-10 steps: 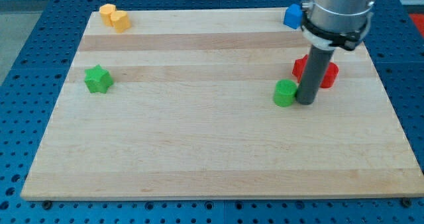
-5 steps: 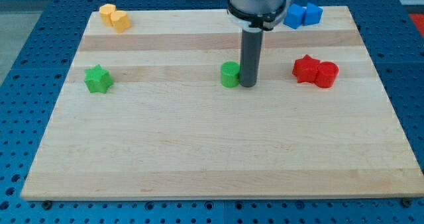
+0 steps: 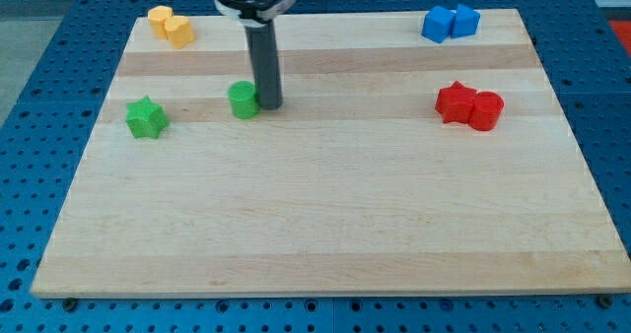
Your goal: Push the green circle to the top right of the green star
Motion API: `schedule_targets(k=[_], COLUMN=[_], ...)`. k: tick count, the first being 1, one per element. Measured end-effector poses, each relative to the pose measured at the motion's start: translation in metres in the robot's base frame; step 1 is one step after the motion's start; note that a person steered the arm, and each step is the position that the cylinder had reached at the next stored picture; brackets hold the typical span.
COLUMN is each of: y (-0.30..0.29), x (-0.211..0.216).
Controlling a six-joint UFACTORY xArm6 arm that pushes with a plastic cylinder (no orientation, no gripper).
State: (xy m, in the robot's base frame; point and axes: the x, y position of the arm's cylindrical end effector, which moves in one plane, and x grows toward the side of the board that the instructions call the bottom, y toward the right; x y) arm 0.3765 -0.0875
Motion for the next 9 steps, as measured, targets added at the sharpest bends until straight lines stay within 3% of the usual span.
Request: schedule_targets(k=[2,5,7,9], y=[-0.051,-0.063,-0.105,-0.089], x=[0.0,-0.026,-0.026,-0.038])
